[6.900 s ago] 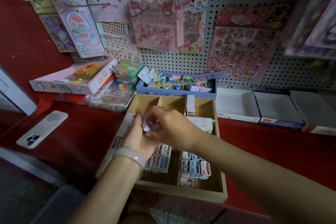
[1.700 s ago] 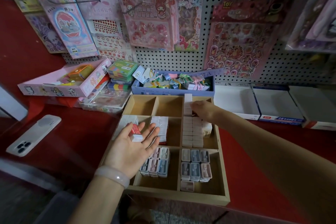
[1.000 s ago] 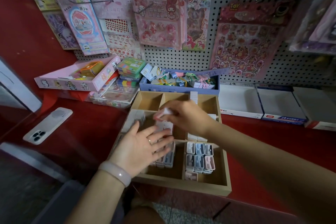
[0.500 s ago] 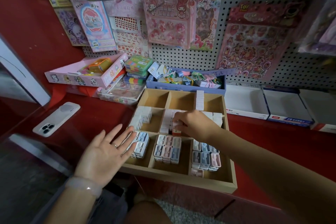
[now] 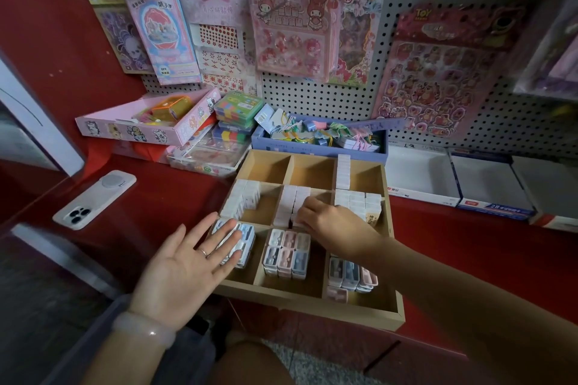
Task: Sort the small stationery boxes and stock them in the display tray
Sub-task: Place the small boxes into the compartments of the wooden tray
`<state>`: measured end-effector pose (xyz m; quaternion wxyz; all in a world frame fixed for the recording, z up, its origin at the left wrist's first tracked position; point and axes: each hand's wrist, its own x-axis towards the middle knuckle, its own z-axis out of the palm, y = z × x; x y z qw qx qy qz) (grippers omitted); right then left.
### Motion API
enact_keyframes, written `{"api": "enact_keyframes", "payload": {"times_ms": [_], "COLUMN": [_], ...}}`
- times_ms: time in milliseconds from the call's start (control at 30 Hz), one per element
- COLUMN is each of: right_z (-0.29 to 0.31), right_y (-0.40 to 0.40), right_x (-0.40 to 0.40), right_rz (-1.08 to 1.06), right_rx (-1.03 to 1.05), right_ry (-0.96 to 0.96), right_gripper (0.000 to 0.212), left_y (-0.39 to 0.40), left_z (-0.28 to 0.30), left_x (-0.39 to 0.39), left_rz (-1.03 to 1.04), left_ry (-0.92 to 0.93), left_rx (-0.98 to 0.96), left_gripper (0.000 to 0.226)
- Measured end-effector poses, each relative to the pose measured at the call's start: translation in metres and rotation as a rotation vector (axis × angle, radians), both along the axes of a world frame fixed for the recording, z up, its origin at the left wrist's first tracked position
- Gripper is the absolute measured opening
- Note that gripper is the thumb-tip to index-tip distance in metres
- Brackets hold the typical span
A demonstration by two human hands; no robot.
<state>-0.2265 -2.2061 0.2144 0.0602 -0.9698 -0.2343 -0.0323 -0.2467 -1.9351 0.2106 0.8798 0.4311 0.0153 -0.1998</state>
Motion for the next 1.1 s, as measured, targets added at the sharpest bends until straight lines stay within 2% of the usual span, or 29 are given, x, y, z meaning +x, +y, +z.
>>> {"api": "enact_keyframes", "payload": {"times_ms": [33, 67, 133, 200, 333, 400, 467, 567, 667, 700, 767, 833, 967, 1100], "right_z": [-0.001, 0.000, 0.002, 0.007, 0.011, 0.017, 0.026, 0.033, 0.040, 0.041, 0.044, 0.043, 0.044, 0.032], "right_y": [-0.001, -0.001, 0.000, 0.000, -0.007, -0.006, -0.003, 0.008, 0.021, 0.023, 0.025, 0.024, 0.020, 0.025], "right_x": [-0.002, -0.003, -0.003, -0.002, 0.001, 0.002, 0.008, 0.021, 0.029, 0.030, 0.030, 0.028, 0.027, 0.038], "right_rz": [-0.001, -0.001, 0.003, -0.001, 0.004, -0.143, -0.436, -0.725, -0.917, -0.942, -0.970, -0.973, -0.948, -0.978], "right_rx": [-0.004, -0.002, 0.004, 0.007, 0.024, 0.263, 0.661, 1.117, 1.603, 1.684, 1.760, 1.743, 1.728, 1.652], "right_ry": [0.014, 0.021, 0.039, 0.096, 0.194, 0.213, 0.311, 0.654, 0.949, 1.015, 1.055, 1.067, 1.094, 1.048], "right_gripper": [0.021, 0.025, 0.035, 0.040, 0.041, 0.040, 0.037, 0.042, 0.063, 0.066, 0.068, 0.069, 0.071, 0.073], "left_y": [-0.014, -0.018, -0.020, -0.025, -0.032, -0.035, -0.042, -0.068, -0.095, -0.101, -0.107, -0.109, -0.108, -0.108], "left_z": [0.007, 0.017, 0.018, 0.025, 0.034, 0.035, 0.032, 0.027, 0.028, 0.027, 0.026, 0.022, 0.012, 0.008], "left_x": [-0.005, -0.003, -0.003, -0.008, -0.013, -0.014, -0.008, 0.010, 0.029, 0.035, 0.043, 0.047, 0.049, 0.050], "left_rz": [0.014, -0.021, 0.069, 0.077, 0.180, 0.134, 0.089, -0.181, -0.374, -0.421, -0.531, -0.624, -0.652, -0.656], "left_ry": [0.051, 0.156, 0.034, -0.061, -0.358, -0.522, -0.678, -0.921, -1.026, -1.053, -1.038, -0.981, -0.811, -0.806], "left_rx": [0.018, -0.046, 0.090, 0.221, 0.741, 0.956, 1.170, 1.553, 1.733, 1.787, 1.871, 1.883, 1.715, 1.657], "left_gripper": [0.058, 0.061, 0.056, 0.036, 0.023, 0.029, 0.028, 0.040, 0.049, 0.050, 0.052, 0.051, 0.051, 0.048]}}
